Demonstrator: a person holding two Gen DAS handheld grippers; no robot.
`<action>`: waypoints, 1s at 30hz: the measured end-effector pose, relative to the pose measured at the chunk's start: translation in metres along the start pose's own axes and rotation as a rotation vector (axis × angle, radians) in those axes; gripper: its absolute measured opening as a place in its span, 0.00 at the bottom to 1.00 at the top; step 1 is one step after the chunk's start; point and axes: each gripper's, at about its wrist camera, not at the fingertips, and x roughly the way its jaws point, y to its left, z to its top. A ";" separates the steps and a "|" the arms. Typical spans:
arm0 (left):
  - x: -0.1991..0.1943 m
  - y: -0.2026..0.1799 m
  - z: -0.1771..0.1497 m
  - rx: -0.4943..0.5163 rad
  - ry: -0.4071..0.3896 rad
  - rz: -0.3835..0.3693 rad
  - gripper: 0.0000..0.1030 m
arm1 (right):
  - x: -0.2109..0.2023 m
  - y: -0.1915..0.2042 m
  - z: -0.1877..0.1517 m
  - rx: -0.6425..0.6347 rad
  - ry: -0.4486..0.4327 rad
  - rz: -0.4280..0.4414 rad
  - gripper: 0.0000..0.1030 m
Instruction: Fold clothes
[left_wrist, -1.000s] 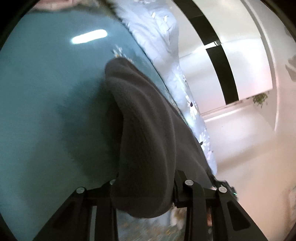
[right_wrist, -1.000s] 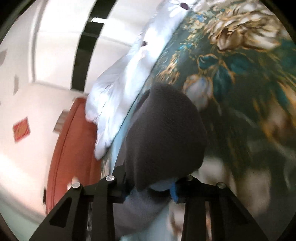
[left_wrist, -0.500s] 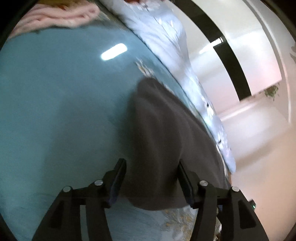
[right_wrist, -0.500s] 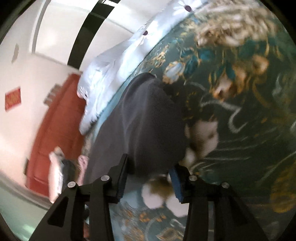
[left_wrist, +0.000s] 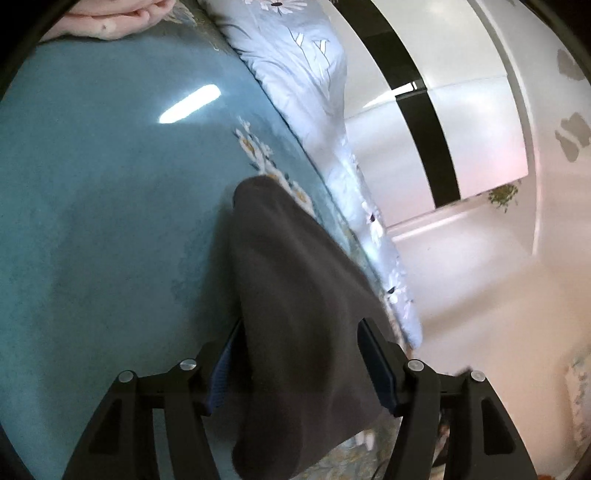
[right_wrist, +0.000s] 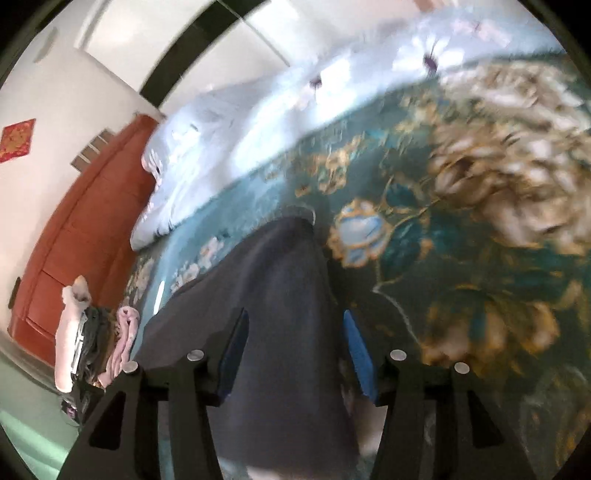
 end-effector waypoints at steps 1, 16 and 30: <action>0.000 0.000 -0.001 0.009 -0.001 0.002 0.65 | 0.009 -0.002 0.005 0.012 0.023 0.002 0.53; -0.024 -0.042 -0.006 0.195 -0.152 -0.008 0.12 | -0.033 0.037 -0.001 -0.049 -0.097 0.087 0.10; -0.018 -0.013 -0.005 0.059 -0.069 0.063 0.34 | -0.021 -0.034 -0.021 0.184 -0.069 0.082 0.13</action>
